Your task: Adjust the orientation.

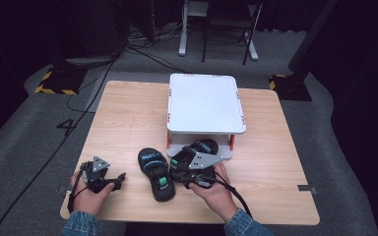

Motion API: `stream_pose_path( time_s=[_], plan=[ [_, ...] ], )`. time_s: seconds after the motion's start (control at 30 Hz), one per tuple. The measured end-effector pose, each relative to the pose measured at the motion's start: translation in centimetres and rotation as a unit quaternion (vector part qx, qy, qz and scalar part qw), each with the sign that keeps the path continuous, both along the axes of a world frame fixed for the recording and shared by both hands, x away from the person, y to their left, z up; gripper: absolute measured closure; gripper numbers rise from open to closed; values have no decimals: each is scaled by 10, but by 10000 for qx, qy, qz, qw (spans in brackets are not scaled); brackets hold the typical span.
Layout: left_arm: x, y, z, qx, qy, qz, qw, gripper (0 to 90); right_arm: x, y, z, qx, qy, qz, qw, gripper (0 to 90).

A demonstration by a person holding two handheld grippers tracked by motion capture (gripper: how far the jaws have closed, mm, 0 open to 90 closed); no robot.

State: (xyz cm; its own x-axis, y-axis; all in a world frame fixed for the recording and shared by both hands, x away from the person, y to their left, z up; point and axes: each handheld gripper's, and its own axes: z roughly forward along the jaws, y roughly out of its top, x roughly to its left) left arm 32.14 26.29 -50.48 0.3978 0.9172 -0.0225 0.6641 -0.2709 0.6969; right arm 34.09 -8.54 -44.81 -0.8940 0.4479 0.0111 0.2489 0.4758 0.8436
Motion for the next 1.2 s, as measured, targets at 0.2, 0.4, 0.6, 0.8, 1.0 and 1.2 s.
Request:
stream_pose_path(
  time_s=[0.2,0.4,0.6,0.8,1.0,1.2],
  plan=[
    [0,0,0,-5,4,-1,10000,178,-7,-2,2,-128,-76,-107,9998,596],
    [0,0,0,-5,4,-1,10000,178,-11,-7,6,-73,-84,-170,9998,588],
    [0,0,0,-3,5,-3,10000,178,-2,-3,10,-24,-103,-306,9995,535],
    [0,0,0,-17,7,8,10000,178,12,4,-3,-287,117,-290,9991,749],
    [0,0,0,-20,4,1,10000,177,10,-8,5,-395,227,-31,9990,793],
    [0,0,0,-5,12,-5,10000,177,4,-38,17,-505,309,195,9981,781]
  ],
)
